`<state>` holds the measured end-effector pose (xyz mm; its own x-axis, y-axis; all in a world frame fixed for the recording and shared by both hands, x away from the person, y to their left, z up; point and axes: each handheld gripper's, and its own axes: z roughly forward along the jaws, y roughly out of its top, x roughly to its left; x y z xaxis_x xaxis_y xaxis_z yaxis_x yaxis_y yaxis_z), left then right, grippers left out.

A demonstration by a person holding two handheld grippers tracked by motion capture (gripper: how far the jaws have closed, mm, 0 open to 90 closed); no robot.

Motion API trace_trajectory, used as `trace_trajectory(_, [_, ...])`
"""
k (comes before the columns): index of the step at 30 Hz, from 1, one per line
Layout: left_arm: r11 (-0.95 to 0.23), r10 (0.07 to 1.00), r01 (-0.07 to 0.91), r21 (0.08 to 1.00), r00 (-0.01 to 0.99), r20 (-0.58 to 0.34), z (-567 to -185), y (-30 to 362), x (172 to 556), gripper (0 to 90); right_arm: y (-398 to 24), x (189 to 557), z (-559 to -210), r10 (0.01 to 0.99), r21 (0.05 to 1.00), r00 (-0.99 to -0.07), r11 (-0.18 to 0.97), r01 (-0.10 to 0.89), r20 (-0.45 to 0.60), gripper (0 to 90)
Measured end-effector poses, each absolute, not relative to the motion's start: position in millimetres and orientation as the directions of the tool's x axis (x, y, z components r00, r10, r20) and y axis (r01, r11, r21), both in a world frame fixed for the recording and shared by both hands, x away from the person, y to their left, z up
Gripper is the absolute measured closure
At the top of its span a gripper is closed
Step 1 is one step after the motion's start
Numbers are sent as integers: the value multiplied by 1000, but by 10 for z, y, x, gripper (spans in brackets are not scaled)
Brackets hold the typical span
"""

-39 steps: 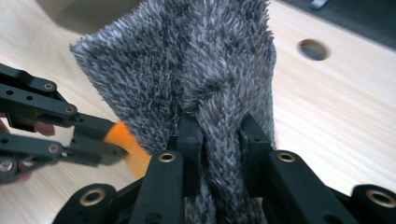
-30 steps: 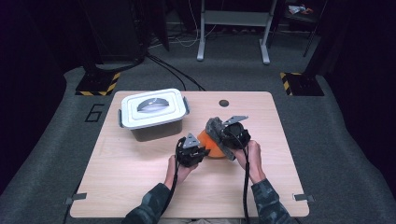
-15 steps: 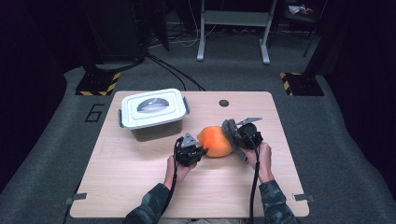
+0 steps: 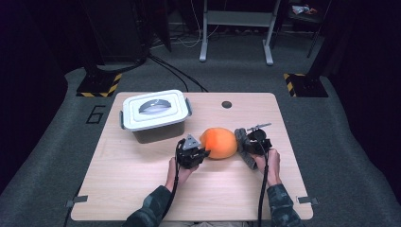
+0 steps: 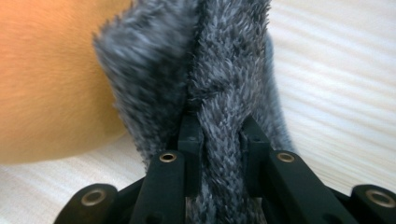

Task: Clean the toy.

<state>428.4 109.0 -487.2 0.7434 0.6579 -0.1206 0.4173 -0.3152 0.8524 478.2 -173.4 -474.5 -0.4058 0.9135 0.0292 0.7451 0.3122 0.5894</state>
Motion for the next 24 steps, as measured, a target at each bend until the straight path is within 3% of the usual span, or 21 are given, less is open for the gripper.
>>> trace_trajectory(5, [-309,663,413,857,739,-117,-4871,1078,4276,805,-1716,4661,-4434,906,658,-423,314,684,8,751])
trace_trajectory(12, [-319,660,404,858,744,-105,-4857,1054,4268,804,-1358,4504,-4052,844,714,-536,391,581,-27,750])
trace_trajectory(18, [-318,653,389,865,751,-98,-4850,1041,4267,800,-1030,4507,-4053,796,701,-604,455,550,-42,747])
trace_trajectory(24, [-325,655,393,860,750,-95,-4857,1040,4273,799,-948,4564,-4158,792,682,-606,481,551,-69,749])
